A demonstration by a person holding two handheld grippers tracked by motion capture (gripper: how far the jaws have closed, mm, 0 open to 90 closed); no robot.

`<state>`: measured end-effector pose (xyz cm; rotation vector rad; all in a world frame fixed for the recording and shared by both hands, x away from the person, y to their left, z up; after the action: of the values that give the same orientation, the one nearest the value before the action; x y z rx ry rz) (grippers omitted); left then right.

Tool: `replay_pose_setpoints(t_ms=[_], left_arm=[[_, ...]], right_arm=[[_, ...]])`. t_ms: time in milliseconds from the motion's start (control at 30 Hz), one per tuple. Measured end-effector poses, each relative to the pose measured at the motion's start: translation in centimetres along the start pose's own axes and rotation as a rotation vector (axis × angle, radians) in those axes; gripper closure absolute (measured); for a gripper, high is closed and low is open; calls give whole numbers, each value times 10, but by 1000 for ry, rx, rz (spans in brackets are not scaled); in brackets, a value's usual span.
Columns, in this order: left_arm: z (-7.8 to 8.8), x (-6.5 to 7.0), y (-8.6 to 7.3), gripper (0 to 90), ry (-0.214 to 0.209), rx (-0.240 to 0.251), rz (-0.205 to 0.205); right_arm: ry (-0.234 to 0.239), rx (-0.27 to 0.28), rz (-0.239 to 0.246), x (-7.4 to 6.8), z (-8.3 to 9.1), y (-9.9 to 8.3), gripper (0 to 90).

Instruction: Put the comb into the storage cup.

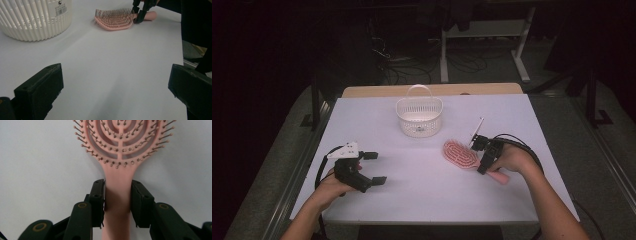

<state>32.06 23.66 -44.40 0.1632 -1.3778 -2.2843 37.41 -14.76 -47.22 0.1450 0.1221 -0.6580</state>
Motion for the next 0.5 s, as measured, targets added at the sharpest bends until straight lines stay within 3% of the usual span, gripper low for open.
replay_pose_setpoints(t_ms=[500], left_arm=[[0,1,0,0,1,-2,-1]], right_arm=[[-23,-30,16,-2,-2,3,670]])
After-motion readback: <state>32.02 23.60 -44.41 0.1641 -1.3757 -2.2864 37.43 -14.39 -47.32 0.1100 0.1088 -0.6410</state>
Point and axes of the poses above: each handheld gripper's, and its own axes: z roughly backward along the jaws, y roughly out of its top, x roughly to its right, the point moved 4 cm from there along -z, roughly forward along the jaws, and after that the axes turned 3 degrees about y, right-handed, at the moved point
